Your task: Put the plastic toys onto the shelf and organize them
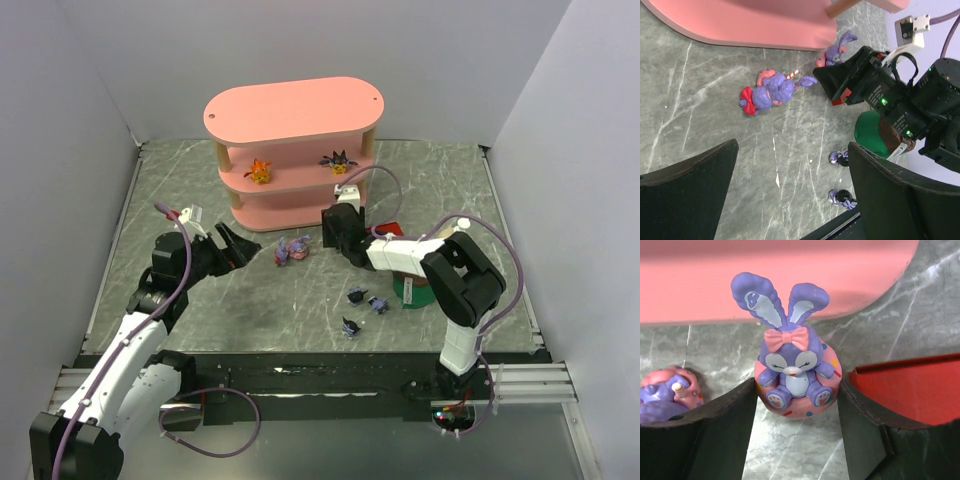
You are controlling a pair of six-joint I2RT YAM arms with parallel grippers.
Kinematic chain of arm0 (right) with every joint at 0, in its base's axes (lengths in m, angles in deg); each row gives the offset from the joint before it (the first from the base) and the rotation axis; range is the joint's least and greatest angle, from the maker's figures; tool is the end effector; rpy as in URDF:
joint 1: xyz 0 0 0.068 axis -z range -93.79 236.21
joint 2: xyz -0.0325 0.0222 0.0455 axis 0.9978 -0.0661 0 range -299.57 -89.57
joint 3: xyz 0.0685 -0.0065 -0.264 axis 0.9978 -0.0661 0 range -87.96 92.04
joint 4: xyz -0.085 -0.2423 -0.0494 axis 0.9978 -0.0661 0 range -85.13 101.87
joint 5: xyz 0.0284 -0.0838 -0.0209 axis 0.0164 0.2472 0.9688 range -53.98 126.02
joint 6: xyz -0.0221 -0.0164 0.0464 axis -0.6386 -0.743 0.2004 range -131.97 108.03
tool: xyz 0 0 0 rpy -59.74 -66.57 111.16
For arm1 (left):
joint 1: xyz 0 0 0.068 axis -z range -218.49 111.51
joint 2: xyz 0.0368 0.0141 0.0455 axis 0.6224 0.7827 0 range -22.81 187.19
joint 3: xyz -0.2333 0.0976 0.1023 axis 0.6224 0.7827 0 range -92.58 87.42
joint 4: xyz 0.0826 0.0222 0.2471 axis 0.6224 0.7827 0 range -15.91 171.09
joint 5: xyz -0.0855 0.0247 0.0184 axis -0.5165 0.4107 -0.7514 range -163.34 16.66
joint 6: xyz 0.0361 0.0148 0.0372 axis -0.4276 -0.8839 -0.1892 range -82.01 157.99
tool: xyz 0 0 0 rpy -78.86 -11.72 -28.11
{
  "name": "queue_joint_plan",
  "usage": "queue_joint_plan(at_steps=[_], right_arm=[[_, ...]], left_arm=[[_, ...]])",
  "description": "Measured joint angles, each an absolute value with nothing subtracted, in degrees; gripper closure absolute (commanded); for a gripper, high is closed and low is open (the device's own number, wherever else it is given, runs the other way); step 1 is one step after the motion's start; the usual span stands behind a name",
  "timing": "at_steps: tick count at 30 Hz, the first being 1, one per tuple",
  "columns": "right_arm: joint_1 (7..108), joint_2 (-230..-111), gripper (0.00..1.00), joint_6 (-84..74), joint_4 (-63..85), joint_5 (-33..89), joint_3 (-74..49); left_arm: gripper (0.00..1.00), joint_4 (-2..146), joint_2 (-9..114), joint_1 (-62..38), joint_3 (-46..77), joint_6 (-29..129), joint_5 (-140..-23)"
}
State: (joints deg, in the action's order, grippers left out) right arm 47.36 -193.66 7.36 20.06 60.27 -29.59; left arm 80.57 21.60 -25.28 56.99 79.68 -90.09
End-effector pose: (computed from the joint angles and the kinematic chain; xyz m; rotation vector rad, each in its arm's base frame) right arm 0.3072 0.2287 0.1711 -0.1402 2.1573 0.1115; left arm 0.1777 -0.0522 0.2595 -0.2957 2.0021 -0.9075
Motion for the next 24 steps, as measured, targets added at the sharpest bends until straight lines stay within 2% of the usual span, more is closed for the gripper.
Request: queue_joint_plan(at_steps=[14, 24], right_arm=[[49.94, -199.24, 0.9, 6.4, 21.46, 58.65, -21.81], [50.22, -200.33, 0.78, 6.75, 21.59, 58.56, -20.41]], left_arm=[[0.04, 80.57, 21.7, -25.28, 56.99, 79.68, -90.51], [0.04, 80.4, 22.08, -25.28, 56.99, 79.68, -91.25]])
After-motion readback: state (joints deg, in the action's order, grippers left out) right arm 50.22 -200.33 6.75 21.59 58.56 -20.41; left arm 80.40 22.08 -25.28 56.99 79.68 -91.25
